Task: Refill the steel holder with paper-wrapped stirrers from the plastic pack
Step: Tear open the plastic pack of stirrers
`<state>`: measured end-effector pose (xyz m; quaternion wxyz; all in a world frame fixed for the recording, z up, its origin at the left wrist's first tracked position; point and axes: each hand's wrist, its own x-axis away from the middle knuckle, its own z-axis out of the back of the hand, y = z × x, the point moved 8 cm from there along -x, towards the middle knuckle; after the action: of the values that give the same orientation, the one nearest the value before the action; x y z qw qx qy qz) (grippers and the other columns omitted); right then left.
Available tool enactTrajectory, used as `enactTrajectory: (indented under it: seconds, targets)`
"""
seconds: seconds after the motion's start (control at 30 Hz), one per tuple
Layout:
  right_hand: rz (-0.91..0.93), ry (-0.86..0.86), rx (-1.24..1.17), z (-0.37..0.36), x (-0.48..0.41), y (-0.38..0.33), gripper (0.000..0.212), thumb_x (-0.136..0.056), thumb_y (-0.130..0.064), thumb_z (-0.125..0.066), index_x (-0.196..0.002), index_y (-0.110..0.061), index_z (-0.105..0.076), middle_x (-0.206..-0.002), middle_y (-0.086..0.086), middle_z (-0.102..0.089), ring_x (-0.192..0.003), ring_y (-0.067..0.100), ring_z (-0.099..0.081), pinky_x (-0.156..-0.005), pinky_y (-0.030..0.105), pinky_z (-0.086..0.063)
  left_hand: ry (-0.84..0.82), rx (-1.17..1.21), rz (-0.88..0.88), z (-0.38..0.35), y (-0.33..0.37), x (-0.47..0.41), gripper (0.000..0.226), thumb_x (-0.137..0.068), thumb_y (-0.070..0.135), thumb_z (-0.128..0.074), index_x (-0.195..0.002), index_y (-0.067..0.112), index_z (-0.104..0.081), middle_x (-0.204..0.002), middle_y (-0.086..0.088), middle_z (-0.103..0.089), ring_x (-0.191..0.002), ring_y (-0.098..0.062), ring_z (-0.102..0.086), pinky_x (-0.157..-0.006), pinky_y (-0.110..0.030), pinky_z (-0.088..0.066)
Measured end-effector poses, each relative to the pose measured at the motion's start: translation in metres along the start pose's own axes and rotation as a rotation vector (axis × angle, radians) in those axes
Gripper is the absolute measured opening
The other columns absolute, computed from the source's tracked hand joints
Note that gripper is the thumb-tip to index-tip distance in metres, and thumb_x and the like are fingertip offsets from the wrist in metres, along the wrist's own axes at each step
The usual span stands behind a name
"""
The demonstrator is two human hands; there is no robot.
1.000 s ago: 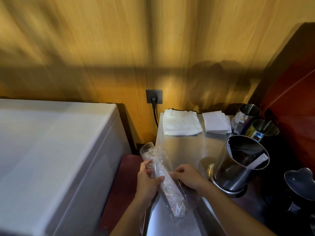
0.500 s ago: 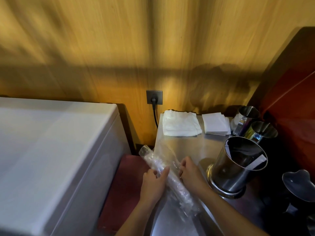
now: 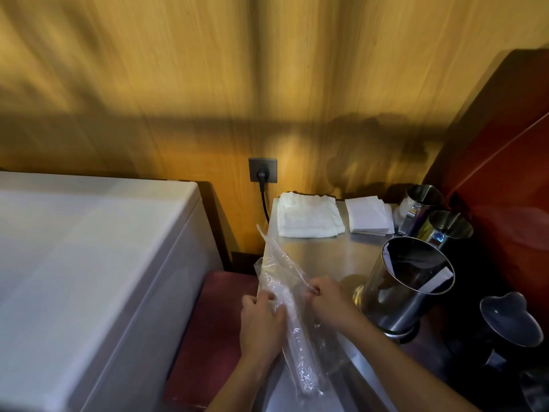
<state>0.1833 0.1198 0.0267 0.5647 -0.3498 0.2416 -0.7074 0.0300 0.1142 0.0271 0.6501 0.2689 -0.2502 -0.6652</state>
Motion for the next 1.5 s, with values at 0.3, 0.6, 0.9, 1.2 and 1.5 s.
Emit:
enactTrajectory:
  seconds: [0.3,0.6,0.9,1.2,1.5]
  targets:
    - [0.086,0.066,0.074,0.015,-0.002,-0.017,0.029,-0.086,-0.009,-0.035,-0.065,-0.028,-0.031,-0.066,-0.001,-0.047,-0.068,0.026,-0.05,-0.063,0.035,-0.04,-0.163,0.167,0.24,-0.014,-0.02,0.011,0.062,-0.076,0.039,-0.07,-0.121,0.011,-0.037,-0.125,-0.01,-0.047,-0.108,-0.028,-0.053,-0.086,-0.038,-0.046]
    - [0.207,-0.131,0.142,0.039,0.004,-0.054,0.031,-0.086,-0.004,-0.044,-0.066,-0.027,-0.039,-0.065,-0.004,-0.047,-0.062,0.011,-0.045,-0.054,0.025,-0.034,-0.072,0.051,0.035,0.012,-0.004,-0.008,0.08,-0.069,0.024,-0.078,-0.133,0.014,-0.031,-0.129,-0.01,-0.043,-0.119,-0.027,-0.045,-0.096,-0.04,-0.044]
    - [0.394,-0.185,0.358,0.061,0.012,-0.085,0.013,-0.088,-0.002,-0.045,-0.087,-0.011,-0.054,-0.079,0.002,-0.055,-0.078,0.02,-0.052,-0.061,0.02,-0.037,0.244,-0.163,-0.605,0.081,0.103,-0.028,0.098,-0.066,0.037,-0.079,-0.143,0.024,-0.021,-0.153,-0.019,-0.016,-0.14,-0.03,-0.016,-0.107,-0.045,-0.017]
    - [0.313,-0.1,0.332,0.085,0.018,-0.091,0.013,-0.08,-0.028,-0.065,-0.076,-0.023,-0.054,-0.067,-0.008,-0.052,-0.064,0.013,-0.052,-0.058,0.027,-0.038,0.024,-0.498,-0.743,0.071,0.139,-0.043,0.029,-0.086,0.012,-0.043,-0.092,0.025,-0.068,-0.083,0.005,-0.072,-0.092,-0.011,-0.062,-0.108,-0.03,0.015]
    - [0.326,-0.001,0.419,0.122,0.035,-0.123,0.028,-0.085,-0.017,-0.061,-0.06,-0.023,-0.049,-0.062,-0.006,-0.05,-0.056,0.007,-0.046,-0.05,0.02,-0.03,0.055,-0.417,-0.724,0.12,0.169,-0.058,0.023,-0.088,0.016,-0.048,-0.098,0.022,-0.068,-0.092,-0.004,-0.073,-0.092,-0.024,-0.06,-0.099,-0.036,-0.029]
